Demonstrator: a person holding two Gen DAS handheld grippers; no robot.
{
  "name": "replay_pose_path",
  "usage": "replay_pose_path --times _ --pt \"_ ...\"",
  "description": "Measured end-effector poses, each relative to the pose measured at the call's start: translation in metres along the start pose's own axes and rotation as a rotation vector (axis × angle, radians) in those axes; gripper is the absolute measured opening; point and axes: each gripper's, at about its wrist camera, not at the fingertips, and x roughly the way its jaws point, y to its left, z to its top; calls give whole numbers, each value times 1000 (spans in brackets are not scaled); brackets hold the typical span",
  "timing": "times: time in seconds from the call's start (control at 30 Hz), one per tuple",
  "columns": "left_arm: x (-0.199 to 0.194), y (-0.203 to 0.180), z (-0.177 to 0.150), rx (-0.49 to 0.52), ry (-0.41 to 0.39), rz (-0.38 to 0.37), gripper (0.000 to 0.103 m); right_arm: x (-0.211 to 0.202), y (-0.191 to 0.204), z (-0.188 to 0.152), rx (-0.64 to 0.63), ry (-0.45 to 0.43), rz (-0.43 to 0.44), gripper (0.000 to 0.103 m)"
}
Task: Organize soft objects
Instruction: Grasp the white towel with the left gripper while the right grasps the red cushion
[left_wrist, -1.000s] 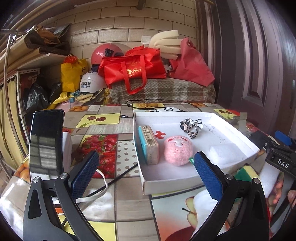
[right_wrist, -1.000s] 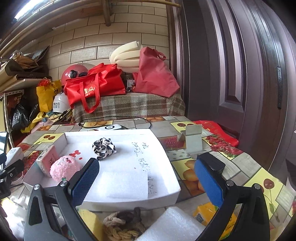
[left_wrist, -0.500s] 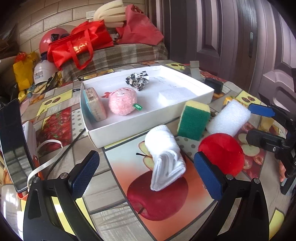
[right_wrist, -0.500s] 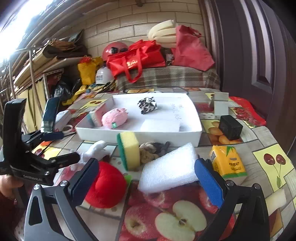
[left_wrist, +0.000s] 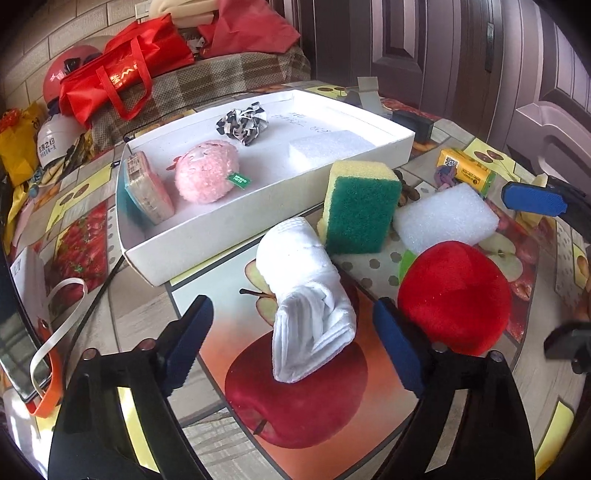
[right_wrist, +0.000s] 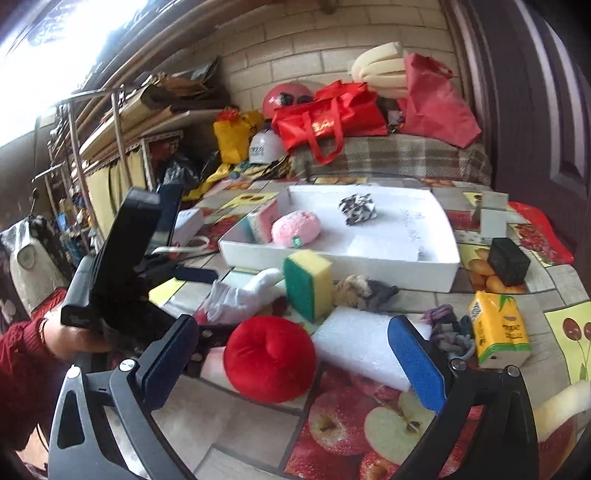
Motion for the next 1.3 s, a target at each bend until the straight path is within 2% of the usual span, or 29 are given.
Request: replay_pose_path --times 0.13,0.2,0.23,0.27,0.3,0.47,0.57,0.67,0.73,0.83,0.93,1.03,1.2,1.3 --pt "9 4 3 -14 40 -33 60 23 13 0 -64 108 -5 102" --pt "8 10 3 -45 34 -35 35 35 12 0 -61 157 -5 100" --pt "8 13 3 -59 31 -33 35 40 12 -1 -59 178 -12 97" --pt "8 14 3 -67 29 -37 35 46 13 -1 -63 201 -21 86" --pt "7 15 3 -68 27 -34 35 52 14 -2 -73 227 -30 70" --pt "0 9 3 -41 -11 9 35 58 30 -6 -163 257 -45 60" --pt "-15 7 0 -41 -87 64 35 44 32 -7 -176 193 -42 58" --pt "-43 5 -7 -50 -231 138 35 14 19 -6 -111 44 -57 58" --pt "-61 6 -13 -73 -329 218 35 -5 -2 -5 -7 -56 -104 58" --pt "-80 12 -23 -153 -424 298 35 -33 -37 -9 163 -173 -242 59" --pt "-85 21 -27 -271 -442 304 35 -54 -62 -16 286 -249 -335 59" --pt "-83 13 -24 -283 -449 349 35 -59 -73 -18 352 -262 -370 59" --pt "-75 0 -16 -270 -447 364 35 -41 -56 -8 275 -224 -376 59" --pt "-69 0 -11 -283 -436 367 35 -26 -51 -3 238 -212 -351 59"
